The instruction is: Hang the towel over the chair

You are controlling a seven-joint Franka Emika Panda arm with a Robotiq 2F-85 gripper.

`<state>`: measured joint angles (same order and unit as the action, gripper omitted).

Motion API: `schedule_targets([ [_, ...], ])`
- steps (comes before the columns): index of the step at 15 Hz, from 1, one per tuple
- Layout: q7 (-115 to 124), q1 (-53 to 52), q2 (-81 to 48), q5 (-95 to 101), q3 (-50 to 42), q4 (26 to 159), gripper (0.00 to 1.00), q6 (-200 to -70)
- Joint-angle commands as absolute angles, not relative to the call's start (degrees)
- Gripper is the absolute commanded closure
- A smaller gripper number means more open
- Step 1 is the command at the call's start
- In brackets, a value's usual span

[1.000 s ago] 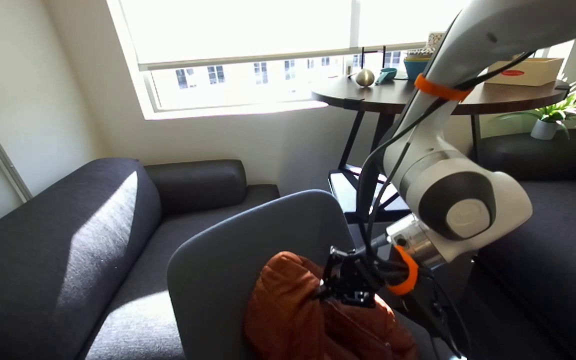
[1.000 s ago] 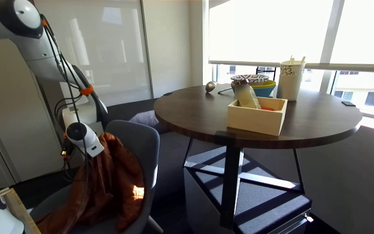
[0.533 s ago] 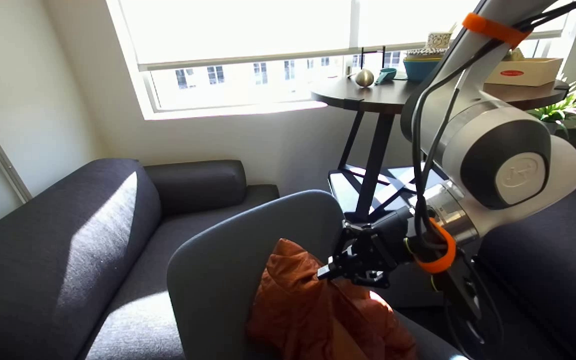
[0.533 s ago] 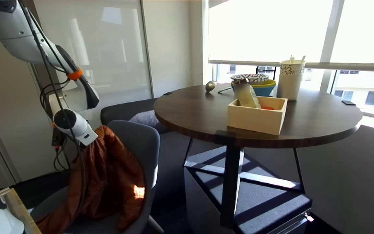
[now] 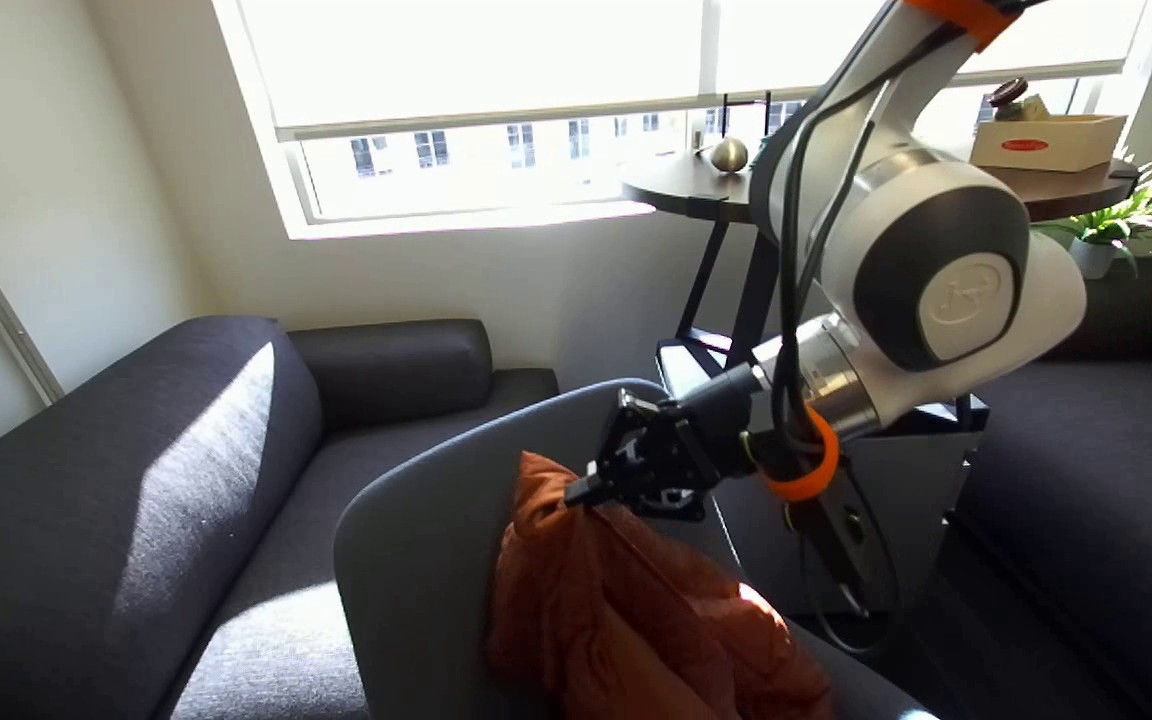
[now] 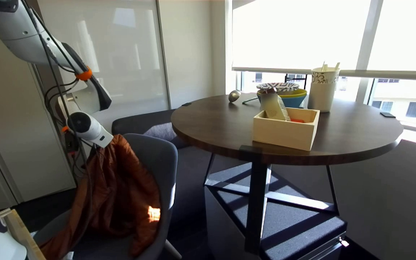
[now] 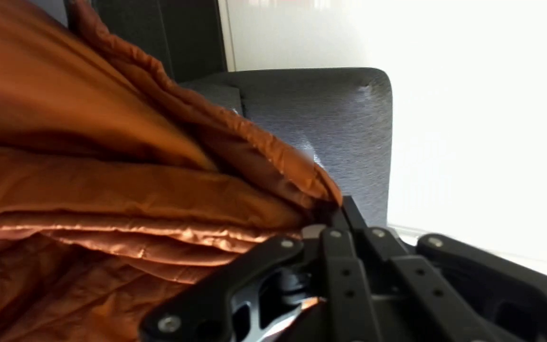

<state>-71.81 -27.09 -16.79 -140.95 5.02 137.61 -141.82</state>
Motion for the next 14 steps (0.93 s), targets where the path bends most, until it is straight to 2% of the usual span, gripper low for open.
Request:
schedule_targets([
  [1,-73.03,-26.39,-11.73,-134.61,7.14,131.43,0.99,-148.99],
  [7,-75.82,-24.50,-3.98,-130.10,9.22,120.85,0.99,-157.16],
  [11,-79.29,-26.77,-1.25,-128.33,8.06,111.77,0.99,-161.77],
  [14,-79.51,-26.53,-0.93,-128.36,7.79,113.40,0.97,-159.96],
])
